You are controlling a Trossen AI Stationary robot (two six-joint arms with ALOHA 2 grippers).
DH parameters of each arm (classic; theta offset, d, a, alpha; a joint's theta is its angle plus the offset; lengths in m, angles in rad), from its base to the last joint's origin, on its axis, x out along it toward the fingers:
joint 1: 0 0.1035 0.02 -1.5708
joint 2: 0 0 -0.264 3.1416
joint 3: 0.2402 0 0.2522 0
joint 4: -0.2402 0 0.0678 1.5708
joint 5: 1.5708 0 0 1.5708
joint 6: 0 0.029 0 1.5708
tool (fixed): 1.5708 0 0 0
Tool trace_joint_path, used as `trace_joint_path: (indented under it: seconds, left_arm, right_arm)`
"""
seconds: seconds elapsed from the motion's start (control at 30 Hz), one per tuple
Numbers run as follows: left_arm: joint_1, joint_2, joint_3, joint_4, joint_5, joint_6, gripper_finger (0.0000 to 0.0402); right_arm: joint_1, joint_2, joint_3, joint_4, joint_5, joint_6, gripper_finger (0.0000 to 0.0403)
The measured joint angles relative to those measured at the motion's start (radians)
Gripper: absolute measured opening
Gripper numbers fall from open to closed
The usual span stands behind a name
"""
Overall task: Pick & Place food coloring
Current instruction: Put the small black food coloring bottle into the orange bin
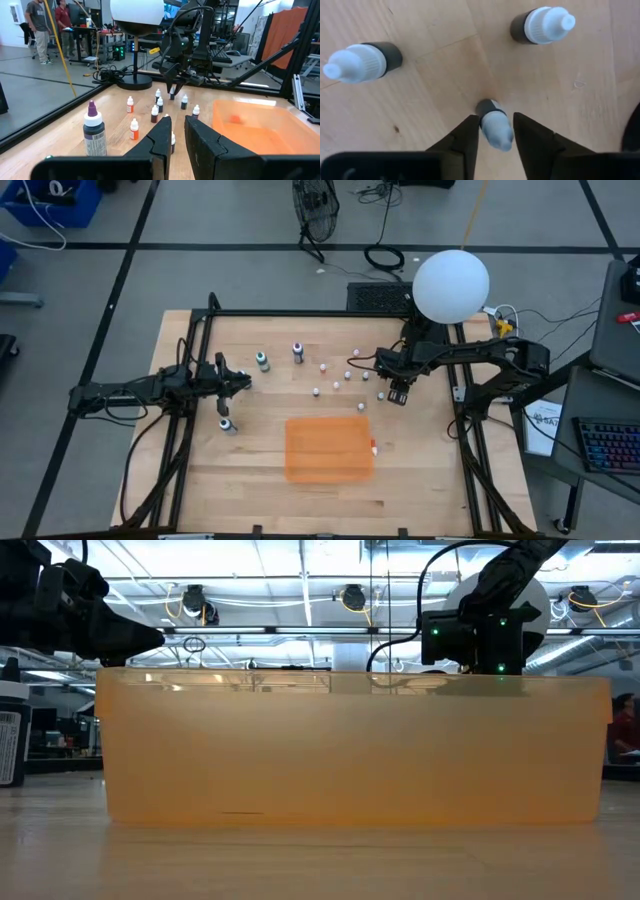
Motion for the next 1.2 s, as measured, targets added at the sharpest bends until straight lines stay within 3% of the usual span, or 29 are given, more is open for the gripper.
trace_joint_path:
  seconds: [0.17, 0.37, 0.53, 0.8, 0.9, 1.07, 1.2]
  left_arm:
    - [0.0, 0.0, 0.0, 0.0, 0.0, 0.0, 0.0056]
    - [0.0, 0.0, 0.0, 0.0, 0.0, 0.0, 0.0056]
    - [0.0, 0.0, 0.0, 0.0, 0.0, 0.0, 0.0056]
    - [0.0, 0.0, 0.0, 0.0, 0.0, 0.0, 0.0056]
    - [0.0, 0.0, 0.0, 0.0, 0.0, 0.0, 0.0056]
    - [0.0, 0.0, 0.0, 0.0, 0.0, 0.0, 0.0056]
    - [0.0, 0.0, 0.0, 0.0, 0.0, 0.0, 0.0056]
  right_arm:
    - [0.0, -0.002, 0.0, 0.003, -0.002, -0.005, 0.0051]
    - [0.029, -0.022, 0.0, -0.004, 0.001, -0.02, 0.0051]
    - [0.089, -0.116, 0.02, -0.047, 0.0, 0.027, 0.0051]
    - [0.325, -0.238, 0.276, -0.177, 0.014, 0.189, 0.0051]
    - [0.423, -0.171, 0.445, -0.257, 0.057, 0.229, 0.0051]
    - [0.54, 0.057, 0.703, -0.364, 0.102, 0.198, 0.0051]
    - [0.59, 0.211, 0.784, -0.317, 0.018, 0.107, 0.0051]
